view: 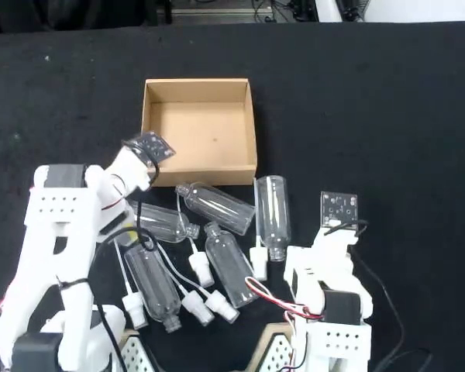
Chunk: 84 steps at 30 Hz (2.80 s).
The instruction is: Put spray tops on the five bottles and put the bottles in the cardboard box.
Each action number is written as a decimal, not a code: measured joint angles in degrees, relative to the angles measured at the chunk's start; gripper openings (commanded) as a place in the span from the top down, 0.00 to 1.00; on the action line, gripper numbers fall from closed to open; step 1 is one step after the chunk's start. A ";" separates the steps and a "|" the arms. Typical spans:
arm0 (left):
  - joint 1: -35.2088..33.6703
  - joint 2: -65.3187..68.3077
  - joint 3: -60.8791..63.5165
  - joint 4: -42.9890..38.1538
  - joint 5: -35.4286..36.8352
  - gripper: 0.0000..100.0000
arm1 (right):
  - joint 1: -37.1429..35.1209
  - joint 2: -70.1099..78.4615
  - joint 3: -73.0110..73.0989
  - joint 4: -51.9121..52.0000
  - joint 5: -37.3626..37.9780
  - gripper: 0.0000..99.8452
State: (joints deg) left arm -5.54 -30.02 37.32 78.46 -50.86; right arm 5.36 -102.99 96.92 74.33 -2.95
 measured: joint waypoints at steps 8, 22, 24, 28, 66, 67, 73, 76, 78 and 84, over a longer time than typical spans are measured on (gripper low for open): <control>0.09 4.84 -3.52 0.00 -6.24 0.76 | 0.00 0.00 0.00 0.00 0.00 0.99; 3.60 23.03 -14.07 -0.35 -9.58 0.68 | 0.00 0.00 0.00 0.00 0.00 0.99; 3.60 24.88 -15.21 -0.44 -9.67 0.68 | 0.00 0.00 0.00 0.00 0.00 0.99; 3.60 26.81 -17.67 -0.44 -9.67 0.68 | 0.00 0.00 0.00 0.00 0.00 0.99; -0.18 26.46 -7.30 -16.79 -8.70 0.68 | 0.00 0.00 0.00 0.00 0.00 0.99; -0.09 26.46 -7.30 -17.05 -8.79 0.68 | 0.00 0.00 0.00 0.00 0.00 0.99; 1.41 26.46 -7.30 -17.23 -8.53 0.68 | 0.00 0.00 0.00 0.00 0.00 0.99; 1.67 26.46 -7.30 -17.23 -8.44 0.68 | 0.00 0.00 0.00 0.00 0.00 0.99; 1.67 26.46 -8.09 -16.00 -8.18 0.68 | 0.00 0.00 0.00 0.00 0.00 0.99; 1.67 26.37 -10.02 -10.46 -10.37 0.68 | 0.00 0.00 0.00 0.00 0.00 0.99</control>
State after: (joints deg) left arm -3.87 -3.65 27.30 68.00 -61.23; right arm 5.36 -102.99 96.92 74.33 -2.95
